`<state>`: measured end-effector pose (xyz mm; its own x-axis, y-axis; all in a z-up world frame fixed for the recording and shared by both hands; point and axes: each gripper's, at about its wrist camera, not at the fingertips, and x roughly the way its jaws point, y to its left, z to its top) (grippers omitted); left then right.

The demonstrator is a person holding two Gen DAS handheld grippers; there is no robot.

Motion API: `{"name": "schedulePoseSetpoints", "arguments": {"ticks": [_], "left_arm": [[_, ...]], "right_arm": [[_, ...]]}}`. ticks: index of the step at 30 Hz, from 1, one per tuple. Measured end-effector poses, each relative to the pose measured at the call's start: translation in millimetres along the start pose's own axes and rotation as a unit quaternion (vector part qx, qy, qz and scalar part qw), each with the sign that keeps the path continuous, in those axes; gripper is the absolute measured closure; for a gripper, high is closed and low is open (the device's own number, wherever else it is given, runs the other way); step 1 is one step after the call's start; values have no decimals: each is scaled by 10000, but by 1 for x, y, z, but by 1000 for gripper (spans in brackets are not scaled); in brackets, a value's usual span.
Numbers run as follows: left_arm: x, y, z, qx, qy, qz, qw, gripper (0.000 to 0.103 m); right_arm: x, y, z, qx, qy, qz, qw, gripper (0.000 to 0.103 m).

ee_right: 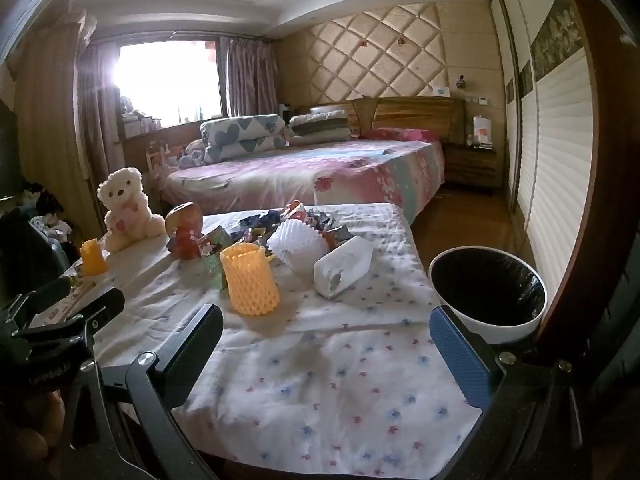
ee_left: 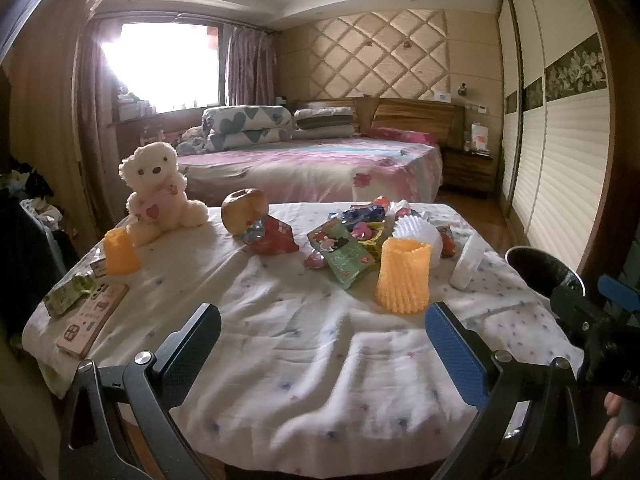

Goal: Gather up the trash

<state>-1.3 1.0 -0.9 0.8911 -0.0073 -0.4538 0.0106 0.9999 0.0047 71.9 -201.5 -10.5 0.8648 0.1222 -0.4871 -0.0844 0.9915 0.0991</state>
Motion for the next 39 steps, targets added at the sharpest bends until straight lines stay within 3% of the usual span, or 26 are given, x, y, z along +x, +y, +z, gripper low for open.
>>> {"name": "schedulePoseSetpoints", "arguments": {"ticks": [39], "left_arm": [[1,-5,-1,40,13,-37,10000,0]], "right_arm": [[3,-4,-3,39,26,17,10000,0]]}}
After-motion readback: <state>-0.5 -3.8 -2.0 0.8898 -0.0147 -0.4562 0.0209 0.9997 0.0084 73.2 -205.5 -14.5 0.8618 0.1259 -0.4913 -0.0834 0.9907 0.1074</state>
